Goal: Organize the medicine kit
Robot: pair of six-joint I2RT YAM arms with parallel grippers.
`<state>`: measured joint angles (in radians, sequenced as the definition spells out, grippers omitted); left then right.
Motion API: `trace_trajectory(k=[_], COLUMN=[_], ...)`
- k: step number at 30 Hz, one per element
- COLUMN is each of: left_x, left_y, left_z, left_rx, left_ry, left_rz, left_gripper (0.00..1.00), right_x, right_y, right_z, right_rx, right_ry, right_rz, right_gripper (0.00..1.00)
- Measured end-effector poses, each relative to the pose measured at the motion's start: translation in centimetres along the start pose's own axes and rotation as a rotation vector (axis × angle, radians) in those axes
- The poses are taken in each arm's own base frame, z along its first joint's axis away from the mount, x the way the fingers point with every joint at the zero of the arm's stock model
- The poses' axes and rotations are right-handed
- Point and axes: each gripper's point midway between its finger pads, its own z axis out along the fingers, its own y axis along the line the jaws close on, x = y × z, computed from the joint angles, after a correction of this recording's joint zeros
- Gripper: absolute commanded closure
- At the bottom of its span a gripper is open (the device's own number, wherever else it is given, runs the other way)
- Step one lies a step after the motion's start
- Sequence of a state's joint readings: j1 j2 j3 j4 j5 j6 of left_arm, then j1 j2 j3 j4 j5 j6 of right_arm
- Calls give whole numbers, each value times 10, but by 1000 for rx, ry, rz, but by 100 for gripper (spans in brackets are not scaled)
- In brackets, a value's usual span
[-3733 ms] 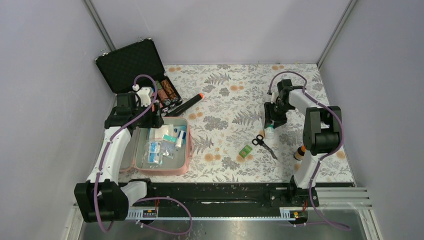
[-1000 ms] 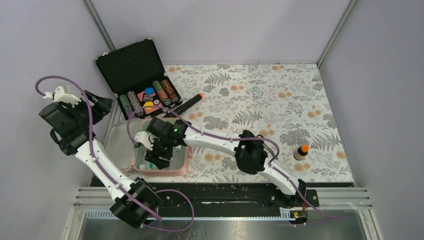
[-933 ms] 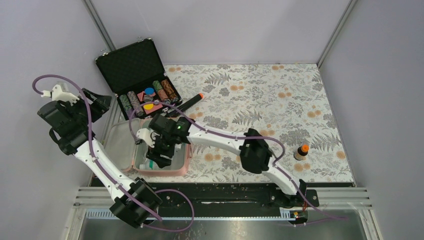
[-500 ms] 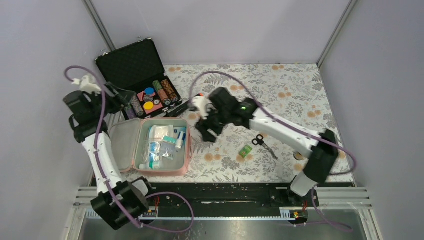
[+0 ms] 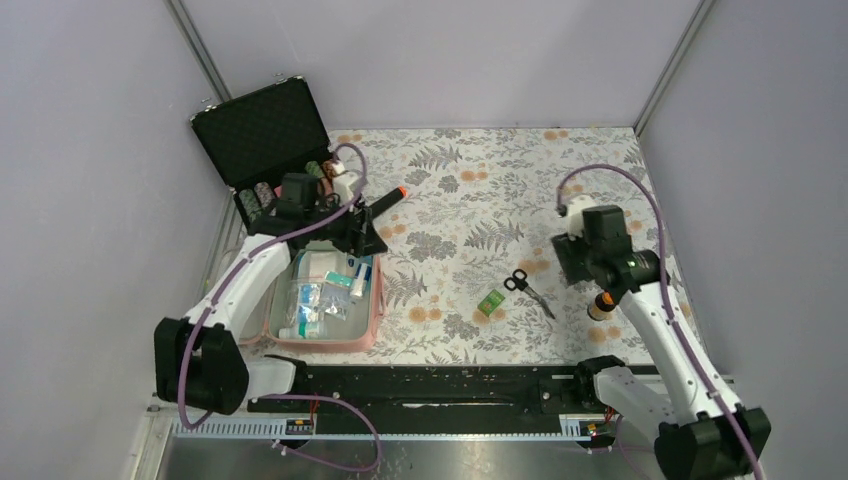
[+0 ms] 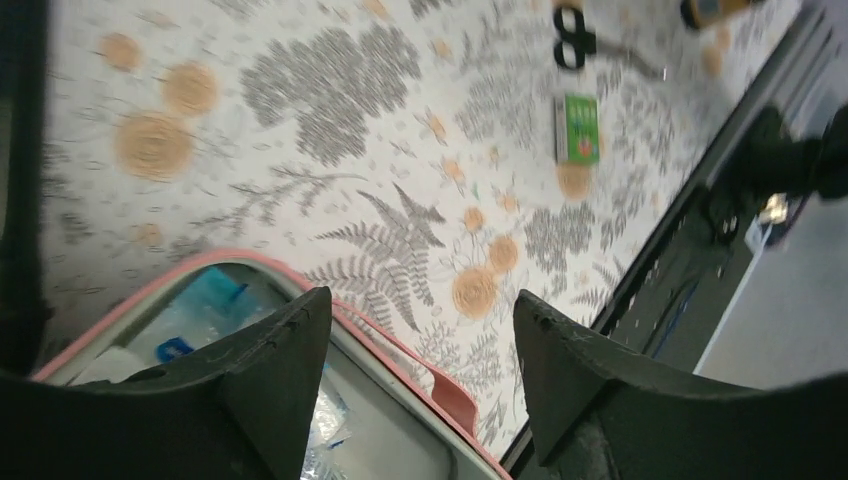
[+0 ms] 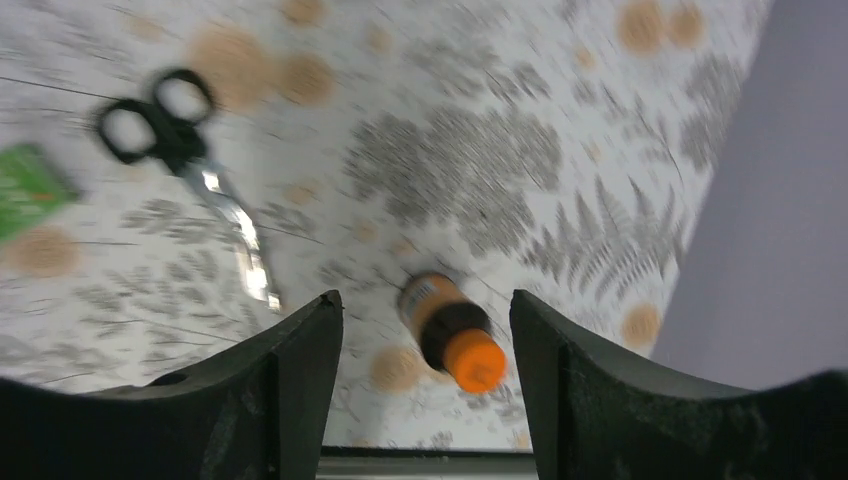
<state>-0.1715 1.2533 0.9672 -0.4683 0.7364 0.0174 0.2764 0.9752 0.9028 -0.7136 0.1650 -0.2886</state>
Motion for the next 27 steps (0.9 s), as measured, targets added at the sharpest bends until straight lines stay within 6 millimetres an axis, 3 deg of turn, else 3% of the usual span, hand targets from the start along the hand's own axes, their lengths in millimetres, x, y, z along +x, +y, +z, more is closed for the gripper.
trace_trajectory(k=[2, 5, 8, 12, 17, 27], left_x=[16, 38, 55, 58, 48, 48], left_y=[-9, -26, -41, -53, -65, -68], left_z=[12, 28, 39, 45, 50, 52], left_rx=[37, 99, 152, 188, 214, 219], left_ry=[73, 174, 243, 277, 271, 281], left_rz=[44, 111, 161, 171, 193, 194], left_gripper=[35, 35, 35, 36, 36, 36], right_x=[32, 69, 86, 98, 94, 79], right_y=[-24, -46, -58, -67, -76, -64], right_z=[-1, 0, 0, 5, 14, 26], right_rx=[92, 182, 224, 241, 234, 137], right_ry=[59, 154, 214, 279, 298, 232], right_rz=[76, 140, 175, 191, 219, 259], right_gripper=[33, 34, 35, 42, 46, 45])
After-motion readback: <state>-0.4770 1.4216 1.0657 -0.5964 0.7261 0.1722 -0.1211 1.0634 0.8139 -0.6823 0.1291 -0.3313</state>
